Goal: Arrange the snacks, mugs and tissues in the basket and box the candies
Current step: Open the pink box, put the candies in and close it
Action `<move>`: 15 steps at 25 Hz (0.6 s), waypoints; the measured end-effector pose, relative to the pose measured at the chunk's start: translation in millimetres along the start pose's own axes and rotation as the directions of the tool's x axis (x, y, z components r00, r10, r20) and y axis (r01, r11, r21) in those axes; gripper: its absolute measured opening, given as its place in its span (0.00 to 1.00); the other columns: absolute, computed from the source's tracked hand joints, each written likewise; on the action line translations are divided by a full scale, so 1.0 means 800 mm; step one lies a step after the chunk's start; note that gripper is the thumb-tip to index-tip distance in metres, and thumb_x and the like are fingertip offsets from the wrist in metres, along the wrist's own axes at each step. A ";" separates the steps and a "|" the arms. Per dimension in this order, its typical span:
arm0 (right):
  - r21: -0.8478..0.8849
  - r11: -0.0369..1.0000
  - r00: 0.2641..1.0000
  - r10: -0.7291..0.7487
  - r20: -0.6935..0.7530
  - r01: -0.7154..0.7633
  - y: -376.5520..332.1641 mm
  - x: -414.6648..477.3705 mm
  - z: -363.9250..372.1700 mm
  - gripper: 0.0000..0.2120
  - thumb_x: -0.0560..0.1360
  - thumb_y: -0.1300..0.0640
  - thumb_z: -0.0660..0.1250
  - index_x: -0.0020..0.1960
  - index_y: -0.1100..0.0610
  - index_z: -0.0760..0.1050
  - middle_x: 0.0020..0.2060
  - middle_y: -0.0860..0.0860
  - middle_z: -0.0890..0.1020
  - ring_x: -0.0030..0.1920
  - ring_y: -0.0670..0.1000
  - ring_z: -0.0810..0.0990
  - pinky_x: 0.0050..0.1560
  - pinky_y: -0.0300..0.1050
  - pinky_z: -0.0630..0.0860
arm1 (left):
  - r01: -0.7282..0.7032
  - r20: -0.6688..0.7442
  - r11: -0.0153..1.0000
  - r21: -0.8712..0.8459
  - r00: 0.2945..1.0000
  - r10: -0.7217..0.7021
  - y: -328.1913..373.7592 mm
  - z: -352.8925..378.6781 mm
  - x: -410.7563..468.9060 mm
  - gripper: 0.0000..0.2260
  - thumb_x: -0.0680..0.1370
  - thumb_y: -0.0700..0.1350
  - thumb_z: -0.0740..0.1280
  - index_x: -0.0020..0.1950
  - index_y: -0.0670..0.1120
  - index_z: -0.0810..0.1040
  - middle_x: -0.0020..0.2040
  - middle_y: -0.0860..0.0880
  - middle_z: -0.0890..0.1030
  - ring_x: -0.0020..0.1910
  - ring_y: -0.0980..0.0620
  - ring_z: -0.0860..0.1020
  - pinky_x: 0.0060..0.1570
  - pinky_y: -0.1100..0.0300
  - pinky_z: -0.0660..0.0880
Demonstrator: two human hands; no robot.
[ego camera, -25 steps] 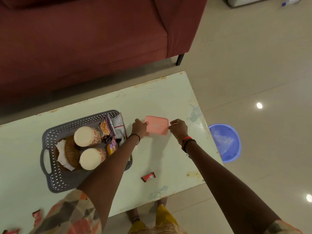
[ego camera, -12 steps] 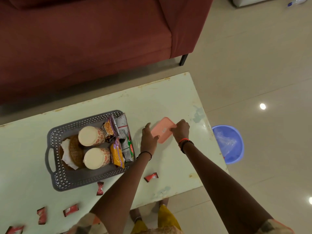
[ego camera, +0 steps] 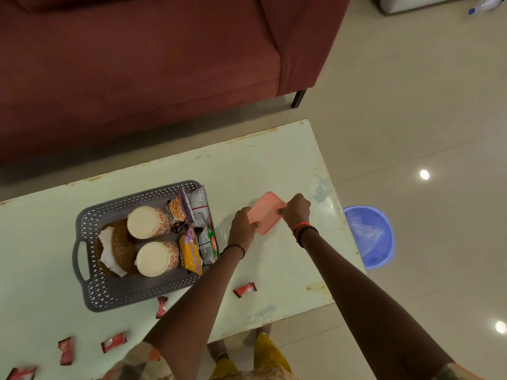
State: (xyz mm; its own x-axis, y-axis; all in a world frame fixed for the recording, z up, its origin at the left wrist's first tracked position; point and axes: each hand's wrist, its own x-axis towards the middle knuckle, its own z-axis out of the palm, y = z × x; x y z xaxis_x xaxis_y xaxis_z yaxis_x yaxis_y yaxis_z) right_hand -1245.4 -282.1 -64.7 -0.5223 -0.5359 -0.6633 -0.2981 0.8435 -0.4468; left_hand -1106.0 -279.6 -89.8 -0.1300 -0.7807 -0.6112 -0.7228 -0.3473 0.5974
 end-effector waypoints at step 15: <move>0.482 0.876 0.905 -0.227 0.358 0.029 -0.046 -0.032 -0.093 0.03 0.70 0.70 0.71 0.43 0.68 0.78 0.36 0.59 0.80 0.36 0.52 0.79 0.41 0.36 0.82 | 0.072 0.000 0.997 -0.034 0.997 -0.072 -0.001 -0.039 -0.014 0.30 0.73 0.32 0.55 0.75 0.42 0.54 0.74 0.41 0.61 0.73 0.42 0.60 0.71 0.49 0.60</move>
State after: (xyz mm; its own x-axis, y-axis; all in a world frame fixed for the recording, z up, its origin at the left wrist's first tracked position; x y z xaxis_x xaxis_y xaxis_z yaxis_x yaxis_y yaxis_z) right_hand -1280.3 -296.6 13.5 -0.1187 -0.6899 -0.7142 0.1093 0.7058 -0.6999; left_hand -1082.9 -286.4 -67.1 -0.0775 -0.7537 -0.6527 -0.7068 -0.4202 0.5691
